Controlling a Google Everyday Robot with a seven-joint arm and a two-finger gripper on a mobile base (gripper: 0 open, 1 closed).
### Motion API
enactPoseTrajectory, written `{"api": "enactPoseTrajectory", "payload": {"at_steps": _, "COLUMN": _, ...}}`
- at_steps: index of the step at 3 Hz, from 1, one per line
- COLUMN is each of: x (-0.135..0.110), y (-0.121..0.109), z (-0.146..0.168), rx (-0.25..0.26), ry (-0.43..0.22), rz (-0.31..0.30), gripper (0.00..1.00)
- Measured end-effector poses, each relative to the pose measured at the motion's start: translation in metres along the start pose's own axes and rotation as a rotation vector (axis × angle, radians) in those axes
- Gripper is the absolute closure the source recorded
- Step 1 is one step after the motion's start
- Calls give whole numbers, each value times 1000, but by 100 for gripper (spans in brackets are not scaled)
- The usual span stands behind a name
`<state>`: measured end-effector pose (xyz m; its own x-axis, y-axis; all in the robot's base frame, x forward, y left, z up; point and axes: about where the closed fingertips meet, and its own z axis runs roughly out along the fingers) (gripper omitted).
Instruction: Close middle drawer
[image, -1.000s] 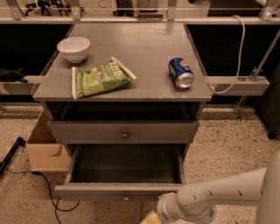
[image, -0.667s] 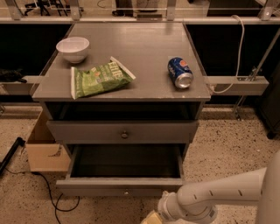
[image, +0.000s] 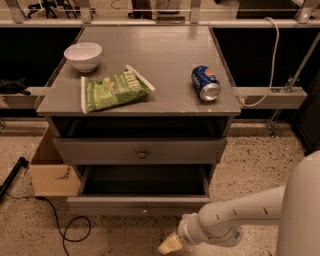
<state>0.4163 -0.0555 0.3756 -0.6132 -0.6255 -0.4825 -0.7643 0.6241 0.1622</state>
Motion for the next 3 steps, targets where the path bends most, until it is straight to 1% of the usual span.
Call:
{"api": "enactPoseTrajectory", "payload": {"at_steps": 1, "x": 0, "y": 0, "z": 0, "rx": 0, "ry": 0, "rz": 0, "gripper": 29}}
{"api": "enactPoseTrajectory", "payload": {"at_steps": 2, "x": -2, "y": 6, "z": -2, "rx": -1, "ry": 0, "rz": -5, "gripper": 52}}
{"api": "enactPoseTrajectory", "payload": {"at_steps": 3, "x": -15, "y": 4, "z": -2, "rx": 24, "ry": 11, "rz": -28, "gripper": 76}}
